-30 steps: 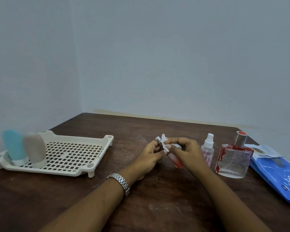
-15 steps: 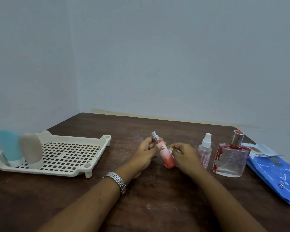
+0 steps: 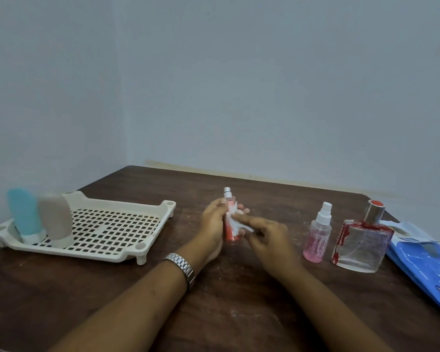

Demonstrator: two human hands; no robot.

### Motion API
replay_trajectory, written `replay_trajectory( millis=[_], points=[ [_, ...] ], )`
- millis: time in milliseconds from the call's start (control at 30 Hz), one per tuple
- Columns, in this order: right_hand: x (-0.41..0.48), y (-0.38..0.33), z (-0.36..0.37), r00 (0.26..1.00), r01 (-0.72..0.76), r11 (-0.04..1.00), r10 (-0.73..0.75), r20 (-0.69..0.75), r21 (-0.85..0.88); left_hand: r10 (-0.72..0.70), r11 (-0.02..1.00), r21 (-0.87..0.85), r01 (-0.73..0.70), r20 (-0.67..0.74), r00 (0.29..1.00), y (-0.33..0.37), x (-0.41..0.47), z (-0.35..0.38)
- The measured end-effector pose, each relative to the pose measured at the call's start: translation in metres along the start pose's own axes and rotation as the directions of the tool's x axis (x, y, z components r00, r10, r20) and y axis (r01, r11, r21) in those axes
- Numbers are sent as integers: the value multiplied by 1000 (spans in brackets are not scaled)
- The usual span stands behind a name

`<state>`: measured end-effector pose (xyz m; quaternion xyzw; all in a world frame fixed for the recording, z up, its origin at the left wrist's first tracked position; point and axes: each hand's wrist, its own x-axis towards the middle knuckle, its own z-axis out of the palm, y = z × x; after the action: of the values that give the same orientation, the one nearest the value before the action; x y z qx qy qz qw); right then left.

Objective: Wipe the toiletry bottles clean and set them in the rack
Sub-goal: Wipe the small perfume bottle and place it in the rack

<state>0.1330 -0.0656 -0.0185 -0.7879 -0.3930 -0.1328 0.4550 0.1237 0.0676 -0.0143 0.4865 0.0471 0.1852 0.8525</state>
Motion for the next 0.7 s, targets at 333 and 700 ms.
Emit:
replay_trajectory(
  millis=[333,700],
  points=[
    [1,-1,0,976,193,981,-195,-97,-35,-174,985,-7,174,37,984,9,-12,1],
    [4,0,-3,966,132,989,-143,-213,-65,-94,993,75,93,11,995,2,-20,12]
  ],
)
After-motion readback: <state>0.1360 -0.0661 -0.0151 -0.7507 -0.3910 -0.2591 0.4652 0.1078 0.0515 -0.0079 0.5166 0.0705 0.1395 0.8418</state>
